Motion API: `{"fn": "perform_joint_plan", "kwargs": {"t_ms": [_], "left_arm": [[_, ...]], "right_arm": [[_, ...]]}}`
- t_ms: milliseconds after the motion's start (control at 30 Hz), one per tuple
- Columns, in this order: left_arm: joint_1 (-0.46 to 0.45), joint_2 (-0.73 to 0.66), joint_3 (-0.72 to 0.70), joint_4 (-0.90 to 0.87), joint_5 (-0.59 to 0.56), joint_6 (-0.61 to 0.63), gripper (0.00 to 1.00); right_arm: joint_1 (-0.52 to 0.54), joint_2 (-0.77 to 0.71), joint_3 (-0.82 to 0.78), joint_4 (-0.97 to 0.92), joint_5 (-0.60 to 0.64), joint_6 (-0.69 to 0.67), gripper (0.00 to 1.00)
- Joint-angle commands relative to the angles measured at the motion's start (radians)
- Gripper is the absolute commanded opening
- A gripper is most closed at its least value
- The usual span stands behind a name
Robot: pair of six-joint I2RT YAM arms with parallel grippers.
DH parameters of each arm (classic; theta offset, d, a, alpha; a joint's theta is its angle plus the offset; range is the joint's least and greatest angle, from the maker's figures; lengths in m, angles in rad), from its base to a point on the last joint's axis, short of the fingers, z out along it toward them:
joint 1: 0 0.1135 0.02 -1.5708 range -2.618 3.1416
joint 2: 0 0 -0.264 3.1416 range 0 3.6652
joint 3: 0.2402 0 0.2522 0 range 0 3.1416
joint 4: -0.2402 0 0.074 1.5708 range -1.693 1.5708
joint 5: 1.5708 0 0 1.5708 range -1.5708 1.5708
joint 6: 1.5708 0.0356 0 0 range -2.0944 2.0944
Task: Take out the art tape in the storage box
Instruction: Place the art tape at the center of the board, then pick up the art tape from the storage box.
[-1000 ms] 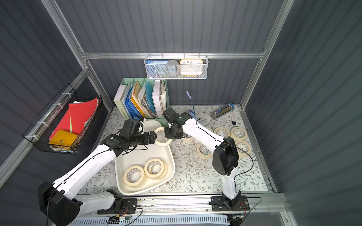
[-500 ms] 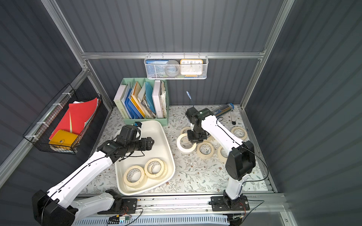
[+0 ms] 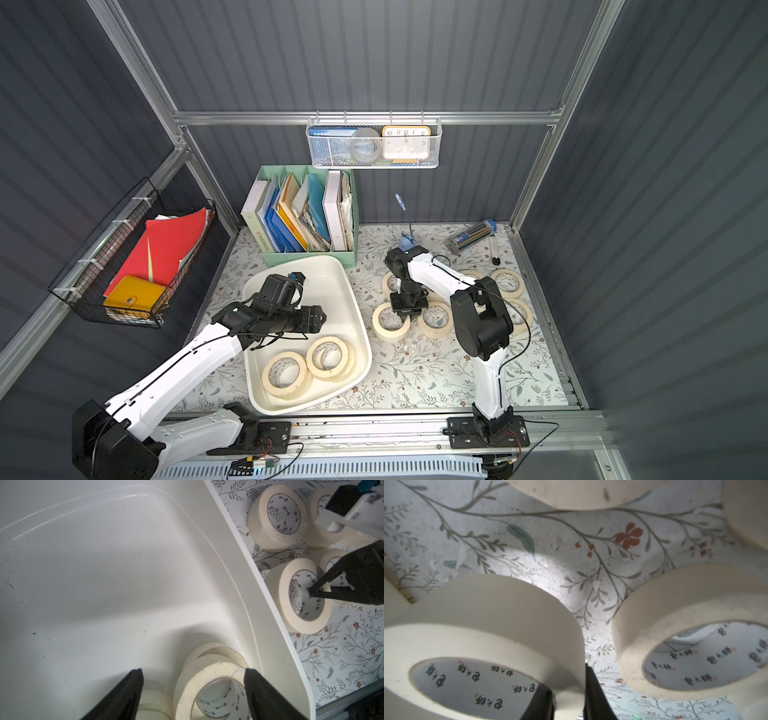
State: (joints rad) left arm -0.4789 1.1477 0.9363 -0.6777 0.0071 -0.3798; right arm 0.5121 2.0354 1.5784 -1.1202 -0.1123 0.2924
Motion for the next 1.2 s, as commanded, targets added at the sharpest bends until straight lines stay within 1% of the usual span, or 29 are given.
{"fn": "perform_joint_plan", "kwargs": {"t_ms": [0,133,400,433,467,500,533,567,600,633,767,933,1167], "left_arm": [[-0.010,0.001,-0.007,-0.062,-0.023,0.017,0.82],[-0.027,-0.031,-0.021,-0.069,-0.074,0.024,0.80],[-0.068,-0.006,-0.037,-0.069,-0.074,0.021,0.79],[-0.073,-0.005,-0.034,-0.073,-0.075,0.023,0.79],[-0.076,-0.003,-0.033,-0.078,-0.075,0.026,0.79],[-0.078,-0.001,-0.032,-0.081,-0.068,0.030,0.80],[-0.079,-0.002,-0.032,-0.083,-0.056,0.037,0.80],[-0.079,-0.007,-0.031,-0.085,-0.043,0.042,0.80],[-0.080,-0.011,-0.032,-0.089,-0.026,0.048,0.80],[-0.082,-0.020,-0.027,-0.107,-0.016,0.053,0.80],[-0.108,-0.076,-0.037,-0.093,0.012,0.033,0.79],[-0.110,-0.042,-0.074,-0.081,0.068,-0.006,0.78],[-0.112,-0.036,-0.140,-0.045,0.052,-0.040,0.77]], "right_arm": [[-0.013,0.010,-0.019,0.027,0.039,-0.006,0.00],[-0.039,0.003,-0.055,0.056,0.069,-0.004,0.00],[-0.061,-0.020,-0.097,0.108,0.098,0.004,0.00],[-0.061,-0.023,-0.095,0.112,0.096,0.002,0.05],[-0.061,-0.029,-0.094,0.113,0.093,0.001,0.17],[-0.061,-0.039,-0.088,0.116,0.083,-0.004,0.32],[-0.062,-0.051,-0.083,0.120,0.069,-0.011,0.43],[-0.061,-0.067,-0.078,0.119,0.061,-0.012,0.50],[-0.061,-0.083,-0.068,0.117,0.053,-0.013,0.54],[-0.061,-0.100,-0.054,0.107,0.043,-0.015,0.55],[-0.060,-0.169,-0.019,0.078,0.013,-0.019,0.56],[-0.048,-0.242,-0.002,0.046,-0.018,-0.012,0.56],[-0.044,-0.265,-0.018,0.041,-0.024,-0.010,0.56]]}}
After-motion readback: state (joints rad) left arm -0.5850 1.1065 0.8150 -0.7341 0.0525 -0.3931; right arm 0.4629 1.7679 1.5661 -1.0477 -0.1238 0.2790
